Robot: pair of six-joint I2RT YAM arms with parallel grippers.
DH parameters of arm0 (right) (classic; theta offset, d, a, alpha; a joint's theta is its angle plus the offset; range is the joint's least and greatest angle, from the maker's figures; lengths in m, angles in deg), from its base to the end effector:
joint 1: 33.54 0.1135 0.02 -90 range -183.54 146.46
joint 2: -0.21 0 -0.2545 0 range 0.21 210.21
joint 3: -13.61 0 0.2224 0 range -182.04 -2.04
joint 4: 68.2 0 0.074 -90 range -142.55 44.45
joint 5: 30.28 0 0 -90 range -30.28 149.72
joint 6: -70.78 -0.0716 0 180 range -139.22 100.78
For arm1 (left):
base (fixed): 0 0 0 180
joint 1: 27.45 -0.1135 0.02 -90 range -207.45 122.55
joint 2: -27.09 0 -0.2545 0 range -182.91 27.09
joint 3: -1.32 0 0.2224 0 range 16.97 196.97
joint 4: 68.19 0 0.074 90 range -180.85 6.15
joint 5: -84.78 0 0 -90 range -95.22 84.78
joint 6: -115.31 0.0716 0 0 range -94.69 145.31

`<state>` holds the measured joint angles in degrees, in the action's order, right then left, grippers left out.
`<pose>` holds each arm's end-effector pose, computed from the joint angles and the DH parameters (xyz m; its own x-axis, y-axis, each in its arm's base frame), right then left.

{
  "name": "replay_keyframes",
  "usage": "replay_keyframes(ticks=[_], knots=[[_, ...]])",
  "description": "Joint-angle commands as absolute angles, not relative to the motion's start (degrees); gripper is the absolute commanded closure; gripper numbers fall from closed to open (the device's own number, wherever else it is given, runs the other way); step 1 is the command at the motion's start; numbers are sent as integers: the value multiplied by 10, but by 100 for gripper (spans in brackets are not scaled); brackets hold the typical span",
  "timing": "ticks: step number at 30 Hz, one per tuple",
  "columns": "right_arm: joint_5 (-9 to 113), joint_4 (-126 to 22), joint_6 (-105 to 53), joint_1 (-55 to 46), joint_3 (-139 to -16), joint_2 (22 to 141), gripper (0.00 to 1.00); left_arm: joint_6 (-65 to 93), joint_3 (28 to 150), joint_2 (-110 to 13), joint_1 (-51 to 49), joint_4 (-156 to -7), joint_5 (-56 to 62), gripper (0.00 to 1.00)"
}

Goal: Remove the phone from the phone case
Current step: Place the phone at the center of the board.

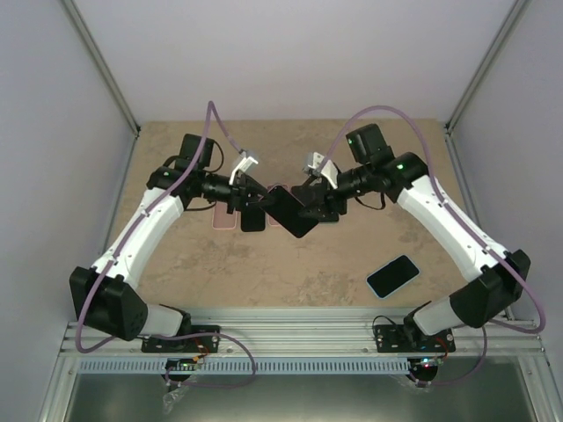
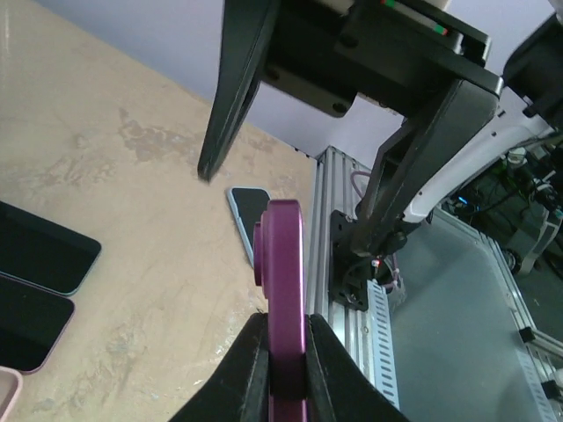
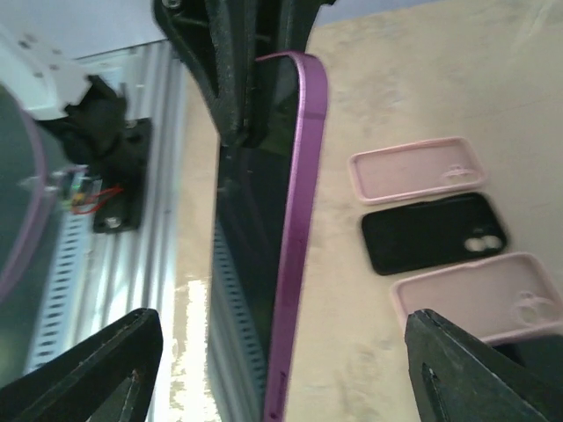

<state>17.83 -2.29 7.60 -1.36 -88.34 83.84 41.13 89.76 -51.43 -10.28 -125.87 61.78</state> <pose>0.2189 0.1942 0.3423 -0.2068 -0.5270 -0.8243 -0.9759 0.1708 0.1357 0.2261 -0.1388 0.3257 -0.4879 0.2622 -0.8326 0.8726 0.1238 -0.4724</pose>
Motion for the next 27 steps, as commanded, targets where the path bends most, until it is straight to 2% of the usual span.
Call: replay_keyframes(ticks=[1,11,16,18,25,26,27], knots=[[57,59,69,-13,-904,863,26,472,900,-504,-85,-1280,642,100],[20,60,24,-9,-887,889,61,460,893,-500,-72,-1260,632,100],[17,43,1,-8,-880,890,89,438,887,-495,-72,-1236,629,100],[15,36,-8,-8,-877,890,97,428,884,-495,-72,-1227,627,100],[5,15,-37,-18,-876,879,99,383,885,-501,-72,-1195,620,100],[2,11,-41,-22,-875,876,99,369,885,-502,-72,-1183,616,94],[-1,8,-45,-27,-873,873,99,352,886,-502,-72,-1174,610,76]])
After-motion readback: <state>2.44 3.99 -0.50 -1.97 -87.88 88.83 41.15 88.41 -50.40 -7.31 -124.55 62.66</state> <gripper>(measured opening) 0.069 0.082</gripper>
